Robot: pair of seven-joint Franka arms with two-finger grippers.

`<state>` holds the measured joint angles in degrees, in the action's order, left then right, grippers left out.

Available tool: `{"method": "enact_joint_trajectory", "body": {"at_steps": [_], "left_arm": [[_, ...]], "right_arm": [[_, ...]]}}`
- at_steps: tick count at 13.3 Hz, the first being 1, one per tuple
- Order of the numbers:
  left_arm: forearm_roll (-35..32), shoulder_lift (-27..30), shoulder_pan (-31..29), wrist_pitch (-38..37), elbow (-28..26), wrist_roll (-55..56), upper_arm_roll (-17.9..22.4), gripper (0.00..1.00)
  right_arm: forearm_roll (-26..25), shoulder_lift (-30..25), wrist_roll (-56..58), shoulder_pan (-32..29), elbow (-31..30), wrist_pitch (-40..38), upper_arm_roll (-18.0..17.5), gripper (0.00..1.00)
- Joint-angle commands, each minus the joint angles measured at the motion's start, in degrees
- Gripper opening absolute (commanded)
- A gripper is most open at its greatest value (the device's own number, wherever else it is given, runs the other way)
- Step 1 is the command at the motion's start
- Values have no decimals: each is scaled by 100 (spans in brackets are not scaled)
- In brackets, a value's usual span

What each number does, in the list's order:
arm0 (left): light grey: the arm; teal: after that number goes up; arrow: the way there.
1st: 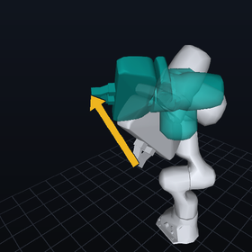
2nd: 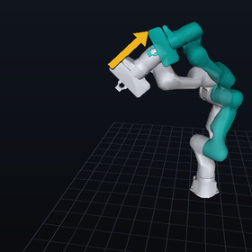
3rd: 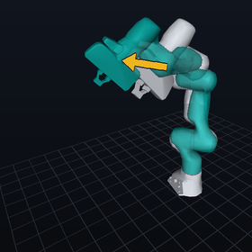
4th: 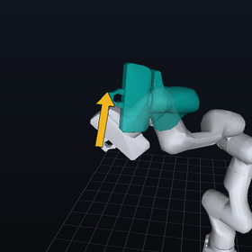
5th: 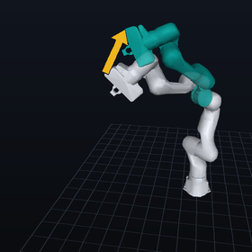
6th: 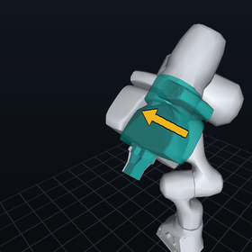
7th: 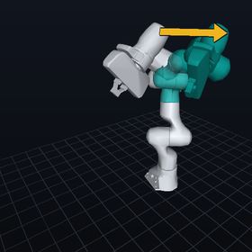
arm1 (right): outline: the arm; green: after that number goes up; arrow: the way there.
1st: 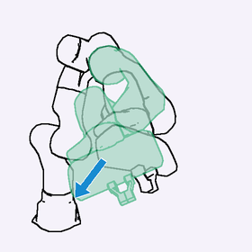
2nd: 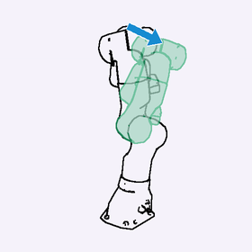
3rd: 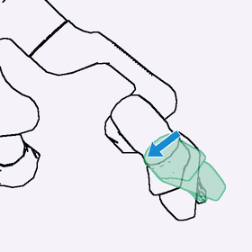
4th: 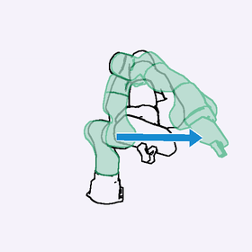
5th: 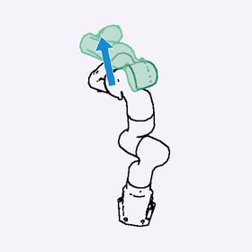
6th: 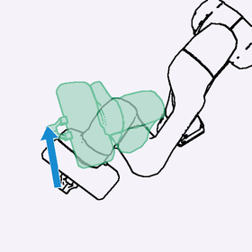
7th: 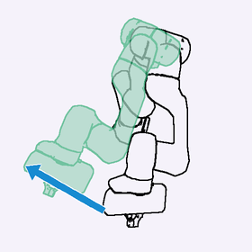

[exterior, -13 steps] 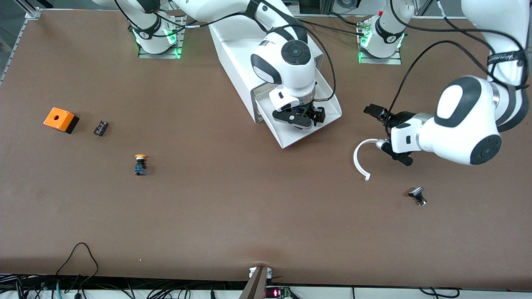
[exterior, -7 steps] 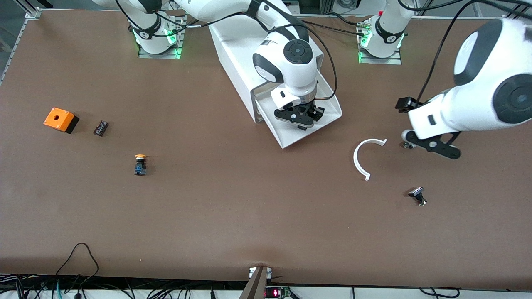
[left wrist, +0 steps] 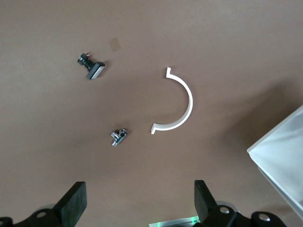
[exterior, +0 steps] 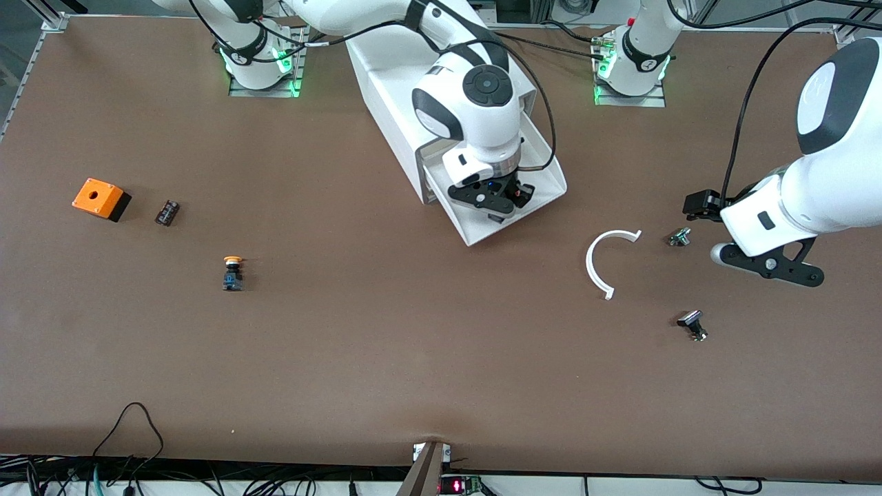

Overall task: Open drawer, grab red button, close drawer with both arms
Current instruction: 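Lift the red button out with the right gripper while the left gripper nears the drawer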

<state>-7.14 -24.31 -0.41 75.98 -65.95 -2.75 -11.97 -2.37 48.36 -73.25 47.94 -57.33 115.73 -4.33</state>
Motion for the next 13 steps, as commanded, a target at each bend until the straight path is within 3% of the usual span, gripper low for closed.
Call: {"method": "enact_joint_trajectory", "body": {"at_steps": [1,6,9,13], "left_arm": [[-235,216,14,127,-206,371,-86,100],[167,1577,-135,1611,-2411,529,-86,100],[931,1421,-127,1849,-2764,1799,-86,100],[934,947,49,2735,-3106,2688,-383,100]], "right_arm": [[52,-90,678,-494,450,-698,-77,0],[88,-668,3093,-1390,320,-1920,-42,0],[96,-1090,4078,-1892,-390,-2028,-42,0],[245,-1908,5810,-2849,-2173,-1117,-33,0]]}}
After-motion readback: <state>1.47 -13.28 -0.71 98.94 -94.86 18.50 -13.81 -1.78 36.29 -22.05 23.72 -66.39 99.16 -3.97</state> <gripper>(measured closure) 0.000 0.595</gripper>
